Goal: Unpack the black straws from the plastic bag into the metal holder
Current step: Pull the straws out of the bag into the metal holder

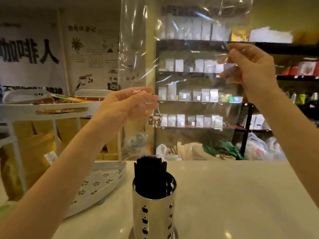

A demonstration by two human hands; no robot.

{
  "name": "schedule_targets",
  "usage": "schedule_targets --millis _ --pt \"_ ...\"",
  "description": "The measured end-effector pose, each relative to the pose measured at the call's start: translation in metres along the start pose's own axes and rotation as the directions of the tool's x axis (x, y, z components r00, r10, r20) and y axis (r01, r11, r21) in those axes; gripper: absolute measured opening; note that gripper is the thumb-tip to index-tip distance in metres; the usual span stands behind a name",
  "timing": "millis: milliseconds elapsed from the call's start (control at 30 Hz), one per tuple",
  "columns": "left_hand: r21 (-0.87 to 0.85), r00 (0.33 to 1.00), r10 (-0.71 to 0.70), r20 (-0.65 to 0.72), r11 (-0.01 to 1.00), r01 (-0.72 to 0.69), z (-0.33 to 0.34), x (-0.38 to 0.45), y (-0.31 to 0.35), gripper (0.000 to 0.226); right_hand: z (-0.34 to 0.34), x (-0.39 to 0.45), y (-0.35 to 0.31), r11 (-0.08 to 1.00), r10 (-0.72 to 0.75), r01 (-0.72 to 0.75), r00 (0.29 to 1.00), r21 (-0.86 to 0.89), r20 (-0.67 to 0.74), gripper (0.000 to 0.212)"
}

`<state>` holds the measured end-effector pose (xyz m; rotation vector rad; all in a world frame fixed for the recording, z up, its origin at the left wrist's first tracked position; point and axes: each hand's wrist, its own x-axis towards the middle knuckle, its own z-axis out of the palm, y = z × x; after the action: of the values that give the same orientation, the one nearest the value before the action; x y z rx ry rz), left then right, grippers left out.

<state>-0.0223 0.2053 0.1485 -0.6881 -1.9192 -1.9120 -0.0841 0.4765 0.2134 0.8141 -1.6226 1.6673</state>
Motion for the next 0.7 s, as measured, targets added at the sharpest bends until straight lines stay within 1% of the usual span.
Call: schedule_targets --millis 100,200,333,433,533,600,700 --pt "-0.091 0.996 -0.064 0.065 0.993 0.070 0.016 -0.008 0.003 0.034 -0.020 -0.004 -0.003 0.994 0.085 -0.086 0.996 -0.064 -0.026 0.011" --pt "-0.163 0.975 -0.156 0.159 0.970 0.182 0.033 -0.024 -0.005 0.030 -0.042 -0.014 0.001 0.967 0.208 -0.215 0.976 -0.135 -0.065 0.012" --pt "-0.209 0.925 -0.279 0.257 0.919 0.335 0.058 -0.047 -0.022 0.024 -0.074 -0.041 0.012 0.899 0.384 -0.400 0.916 -0.176 -0.117 0.006" --pt "-0.280 0.866 -0.380 0.326 0.836 0.472 0.081 -0.067 -0.039 0.025 -0.097 -0.067 0.024 0.843 0.478 -0.499 0.866 -0.199 -0.148 0.007" --pt "-0.271 0.798 -0.461 0.389 0.770 0.577 0.105 -0.086 -0.057 0.027 -0.119 -0.094 0.041 0.738 0.561 -0.585 0.809 -0.337 -0.177 0.008" --pt "-0.260 0.770 -0.505 0.389 0.742 0.618 0.120 -0.097 -0.072 0.023 -0.132 -0.112 0.055 0.649 0.616 -0.633 0.763 -0.422 -0.197 0.008" --pt "-0.276 0.720 -0.581 0.379 0.672 0.688 0.138 -0.113 -0.100 0.021 -0.149 -0.141 0.082 0.542 0.682 -0.701 0.689 -0.463 -0.245 0.006"
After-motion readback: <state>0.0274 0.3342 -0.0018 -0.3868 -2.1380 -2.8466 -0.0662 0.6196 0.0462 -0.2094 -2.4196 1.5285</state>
